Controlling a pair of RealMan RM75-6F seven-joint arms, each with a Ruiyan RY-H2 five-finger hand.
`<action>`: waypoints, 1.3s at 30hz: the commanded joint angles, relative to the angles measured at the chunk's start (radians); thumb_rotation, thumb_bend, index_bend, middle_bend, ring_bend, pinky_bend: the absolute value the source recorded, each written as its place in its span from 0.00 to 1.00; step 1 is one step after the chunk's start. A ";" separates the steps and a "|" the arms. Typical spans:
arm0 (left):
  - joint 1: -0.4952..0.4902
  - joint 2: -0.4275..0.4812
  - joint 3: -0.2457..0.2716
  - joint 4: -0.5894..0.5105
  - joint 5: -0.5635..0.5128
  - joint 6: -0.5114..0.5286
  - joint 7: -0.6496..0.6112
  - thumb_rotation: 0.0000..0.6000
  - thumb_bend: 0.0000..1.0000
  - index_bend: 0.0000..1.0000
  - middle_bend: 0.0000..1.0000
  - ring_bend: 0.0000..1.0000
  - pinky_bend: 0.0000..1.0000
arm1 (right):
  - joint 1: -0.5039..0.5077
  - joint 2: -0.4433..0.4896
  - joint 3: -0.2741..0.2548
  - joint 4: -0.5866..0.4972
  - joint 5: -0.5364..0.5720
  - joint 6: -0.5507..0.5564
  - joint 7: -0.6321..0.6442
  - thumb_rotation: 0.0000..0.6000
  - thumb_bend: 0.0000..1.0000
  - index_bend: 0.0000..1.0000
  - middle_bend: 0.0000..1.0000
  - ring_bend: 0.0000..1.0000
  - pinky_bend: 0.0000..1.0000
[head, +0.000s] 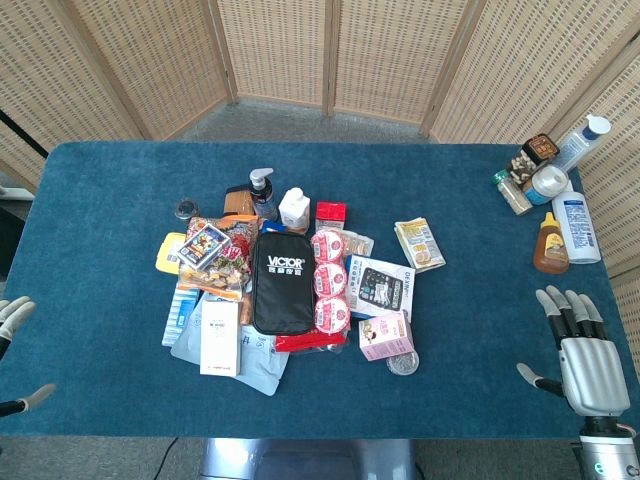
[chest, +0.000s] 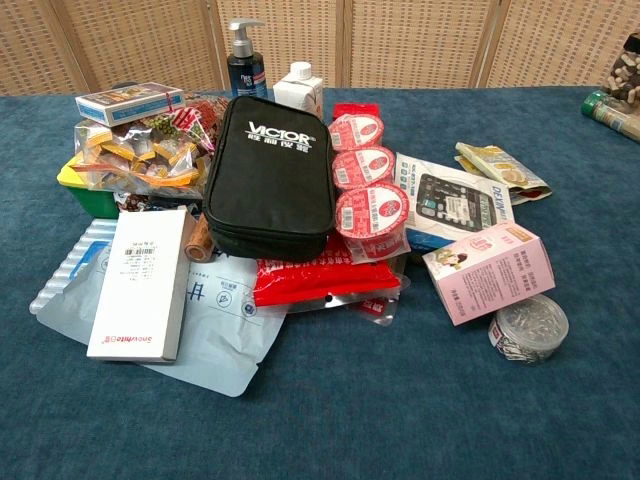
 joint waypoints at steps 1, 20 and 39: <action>-0.001 -0.001 -0.001 0.001 -0.003 -0.003 0.001 1.00 0.00 0.00 0.00 0.00 0.00 | 0.001 0.000 -0.001 0.000 -0.001 -0.003 0.000 1.00 0.00 0.00 0.00 0.00 0.00; -0.222 0.042 -0.163 -0.256 -0.254 -0.300 0.077 1.00 0.00 0.00 0.00 0.00 0.00 | 0.004 0.000 -0.013 -0.003 -0.016 -0.013 0.003 1.00 0.00 0.00 0.00 0.00 0.00; -0.599 -0.171 -0.362 -0.355 -0.795 -0.493 0.642 1.00 0.00 0.00 0.00 0.00 0.00 | 0.003 0.005 -0.015 -0.008 -0.024 -0.010 0.013 1.00 0.00 0.00 0.00 0.00 0.00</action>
